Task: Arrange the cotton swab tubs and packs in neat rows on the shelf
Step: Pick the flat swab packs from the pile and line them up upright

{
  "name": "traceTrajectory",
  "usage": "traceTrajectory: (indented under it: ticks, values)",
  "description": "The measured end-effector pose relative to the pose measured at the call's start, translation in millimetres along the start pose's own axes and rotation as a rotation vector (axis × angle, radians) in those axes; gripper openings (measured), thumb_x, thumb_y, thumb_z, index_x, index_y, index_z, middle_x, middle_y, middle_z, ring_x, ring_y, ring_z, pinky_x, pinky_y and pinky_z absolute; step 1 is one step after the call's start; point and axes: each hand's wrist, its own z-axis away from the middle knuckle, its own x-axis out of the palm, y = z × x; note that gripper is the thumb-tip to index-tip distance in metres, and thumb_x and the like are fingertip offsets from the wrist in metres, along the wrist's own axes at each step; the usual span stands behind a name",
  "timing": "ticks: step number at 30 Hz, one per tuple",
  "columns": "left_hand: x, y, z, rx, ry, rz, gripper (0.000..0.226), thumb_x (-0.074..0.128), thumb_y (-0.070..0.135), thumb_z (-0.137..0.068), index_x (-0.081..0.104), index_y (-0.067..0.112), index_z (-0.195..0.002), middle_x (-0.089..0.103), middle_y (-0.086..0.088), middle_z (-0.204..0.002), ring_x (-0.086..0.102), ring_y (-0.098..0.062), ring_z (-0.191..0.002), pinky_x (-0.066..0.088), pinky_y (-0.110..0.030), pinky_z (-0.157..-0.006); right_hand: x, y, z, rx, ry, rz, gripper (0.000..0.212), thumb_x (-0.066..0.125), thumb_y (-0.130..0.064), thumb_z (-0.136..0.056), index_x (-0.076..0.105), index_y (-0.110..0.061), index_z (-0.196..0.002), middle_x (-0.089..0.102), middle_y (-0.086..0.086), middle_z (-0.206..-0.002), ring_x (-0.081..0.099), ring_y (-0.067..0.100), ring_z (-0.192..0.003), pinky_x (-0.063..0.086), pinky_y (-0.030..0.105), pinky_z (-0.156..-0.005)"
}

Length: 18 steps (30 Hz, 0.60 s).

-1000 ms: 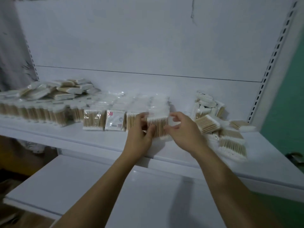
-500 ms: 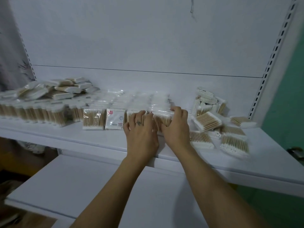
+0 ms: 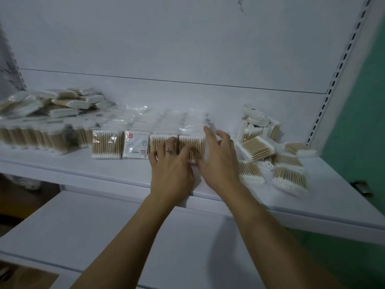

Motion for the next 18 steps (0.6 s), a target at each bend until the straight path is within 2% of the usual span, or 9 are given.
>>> traceTrajectory:
  ticks: [2, 4, 6, 8, 11, 14, 16, 18]
  values:
    - [-1.5, 0.7, 0.7, 0.009, 0.005, -0.018, 0.034, 0.067, 0.02, -0.072, 0.066, 0.021, -0.106, 0.052, -0.012, -0.126, 0.035, -0.031, -0.117, 0.025, -0.043, -0.09, -24.3, 13.4, 4.8, -0.06, -0.047, 0.048, 0.061, 0.072, -0.023, -0.084, 0.047, -0.029, -0.139, 0.041, 0.0, -0.139, 0.043, 0.021, -0.126, 0.037, 0.034, -0.106]
    - [-5.4, 4.0, 6.1, 0.038, 0.021, -0.027, 0.032, 0.074, 0.016, -0.07, 0.068, 0.018, -0.101, 0.059, -0.013, -0.118, 0.046, -0.035, -0.113, 0.033, -0.045, -0.088, -53.2, 28.6, 11.1, -0.066, -0.189, 0.13, 0.049, 0.075, -0.027, -0.082, 0.058, -0.032, -0.127, 0.051, -0.002, -0.13, 0.051, 0.019, -0.117, 0.041, 0.035, -0.102]
    - [-7.9, 13.9, 16.4, 0.133, 0.016, -0.012, 0.036, 0.081, 0.016, -0.064, 0.071, 0.017, -0.099, 0.065, -0.01, -0.109, 0.055, -0.035, -0.106, 0.038, -0.046, -0.086, -74.8, 37.1, 20.0, -0.032, -0.312, 0.198, 0.048, 0.077, -0.031, -0.081, 0.06, -0.034, -0.125, 0.055, -0.003, -0.127, 0.052, 0.019, -0.116, 0.042, 0.035, -0.099]
    - [-8.5, 28.9, 22.8, 0.199, -0.009, 0.024, 0.039, 0.084, 0.018, -0.063, 0.071, 0.018, -0.1, 0.067, -0.007, -0.105, 0.058, -0.033, -0.103, 0.04, -0.047, -0.085, -82.6, 38.7, 26.0, -0.038, -0.353, 0.306, 0.05, 0.075, -0.037, -0.082, 0.057, -0.033, -0.129, 0.056, -0.003, -0.128, 0.05, 0.02, -0.12, 0.041, 0.035, -0.1]
    - [-12.0, 49.0, 22.5, 0.176, -0.073, 0.096, 0.028, 0.07, 0.021, -0.082, 0.068, 0.023, -0.11, 0.064, -0.002, -0.116, 0.053, -0.027, -0.112, 0.033, -0.046, -0.093, -80.7, 38.8, 28.7, -0.105, -0.314, 0.46, 0.046, 0.066, -0.039, -0.089, 0.055, -0.032, -0.132, 0.06, -0.001, -0.127, 0.05, 0.022, -0.12, 0.039, 0.034, -0.097]
    - [-10.7, 55.2, 18.4, 0.182, -0.139, 0.162, 0.028, 0.053, 0.032, -0.095, 0.06, 0.03, -0.122, 0.055, 0.007, -0.131, 0.043, -0.018, -0.124, 0.021, -0.037, -0.1, -80.6, 43.5, 30.6, -0.231, -0.313, 0.547, 0.037, 0.055, -0.038, -0.096, 0.056, -0.03, -0.132, 0.062, -0.002, -0.124, 0.05, 0.021, -0.117, 0.036, 0.032, -0.093]
    - [-9.2, 53.3, 16.4, 0.184, -0.158, 0.241, 0.028, 0.052, 0.032, -0.096, 0.058, 0.03, -0.123, 0.056, 0.009, -0.128, 0.046, -0.015, -0.121, 0.022, -0.034, -0.099, -82.0, 48.0, 30.6, -0.298, -0.277, 0.551, 0.033, 0.049, -0.036, -0.098, 0.058, -0.029, -0.13, 0.062, -0.003, -0.121, 0.052, 0.019, -0.114, 0.037, 0.031, -0.089]
    - [-11.7, 50.5, 11.0, 0.148, -0.21, 0.394, 0.028, 0.055, 0.03, -0.095, 0.057, 0.027, -0.123, 0.062, 0.009, -0.118, 0.054, -0.013, -0.113, 0.033, -0.033, -0.099, -82.6, 52.2, 25.4, -0.277, -0.177, 0.44, 0.031, 0.049, -0.033, -0.097, 0.061, -0.029, -0.125, 0.065, -0.004, -0.115, 0.056, 0.018, -0.108, 0.041, 0.031, -0.086]
